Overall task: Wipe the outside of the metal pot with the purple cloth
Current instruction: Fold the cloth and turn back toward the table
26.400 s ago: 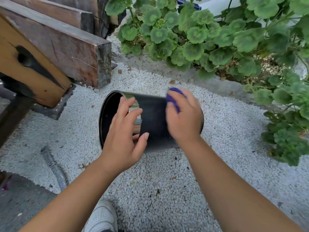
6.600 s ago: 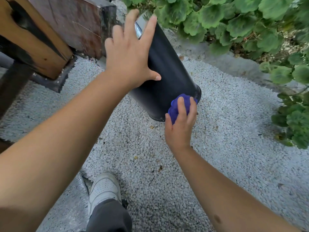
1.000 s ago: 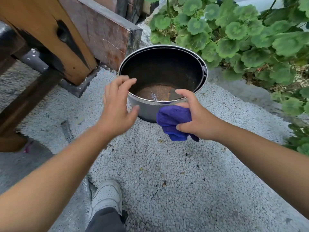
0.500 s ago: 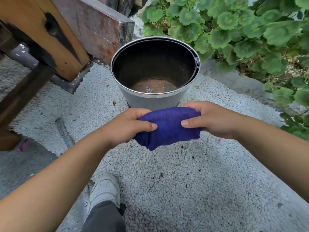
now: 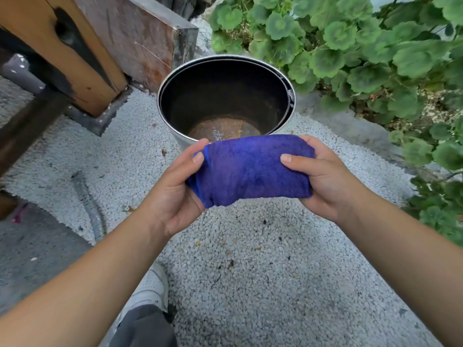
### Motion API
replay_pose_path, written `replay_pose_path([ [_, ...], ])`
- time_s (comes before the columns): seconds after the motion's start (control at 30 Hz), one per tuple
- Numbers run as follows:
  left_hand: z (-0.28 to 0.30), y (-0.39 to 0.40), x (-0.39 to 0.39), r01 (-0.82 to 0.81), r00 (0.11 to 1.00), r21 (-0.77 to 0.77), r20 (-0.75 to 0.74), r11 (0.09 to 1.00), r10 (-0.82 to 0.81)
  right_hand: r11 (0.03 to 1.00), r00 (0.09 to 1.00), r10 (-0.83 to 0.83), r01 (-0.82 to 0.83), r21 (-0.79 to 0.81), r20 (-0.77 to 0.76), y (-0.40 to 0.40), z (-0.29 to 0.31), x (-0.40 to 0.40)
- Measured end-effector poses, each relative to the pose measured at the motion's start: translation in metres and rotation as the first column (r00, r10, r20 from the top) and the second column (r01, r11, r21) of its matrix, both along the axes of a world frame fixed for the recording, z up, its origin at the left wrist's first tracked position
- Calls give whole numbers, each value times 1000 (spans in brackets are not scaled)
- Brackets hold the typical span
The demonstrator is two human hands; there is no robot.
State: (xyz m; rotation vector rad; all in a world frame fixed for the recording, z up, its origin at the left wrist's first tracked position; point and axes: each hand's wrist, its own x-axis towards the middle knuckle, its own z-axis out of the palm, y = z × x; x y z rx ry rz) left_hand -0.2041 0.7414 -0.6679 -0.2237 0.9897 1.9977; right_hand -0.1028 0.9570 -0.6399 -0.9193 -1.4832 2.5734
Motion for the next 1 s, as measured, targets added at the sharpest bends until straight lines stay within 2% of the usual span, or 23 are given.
replay_pose_path([
  [0.07, 4, 5, 1, -86, 996, -29, 6, 996, 87, 999, 999, -48, 49, 21, -11, 3, 9, -1],
  [0.2, 26, 13, 7, -118, 986, -152, -132, 981, 98, 994, 999, -43, 43, 100, 1, 3, 32, 0],
  [0.37, 94, 9, 23, -204, 977, -208, -102, 957, 186, 977, 999, 13, -7, 214, -30, -1, 91, 2],
  [0.47, 173, -1, 43, -248, 966, -329, -157, 911, 206, 967, 995, 96, -85, 242, -36, -13, 166, 3],
  [0.6, 331, -28, 73, -373, 919, -417, -287, 829, 269, 944, 980, 192, -170, 281, -53, -43, 311, 17],
  [0.73, 502, -113, 117, -545, 835, -455, -374, 704, 404, 927, 947, 316, -293, 234, -64, -110, 460, 31],
  [0.77, 511, -123, 126, -538, 837, -454, -387, 710, 387, 916, 938, 343, -320, 242, -59, -117, 467, 39],
  [0.83, 560, -161, 146, -583, 808, -468, -420, 664, 414, 874, 896, 440, -411, 260, -65, -152, 509, 41],
  [1.0, 679, -268, 205, -712, 698, -522, -459, 469, 550, 738, 740, 665, -630, 242, -102, -264, 611, 49],
])
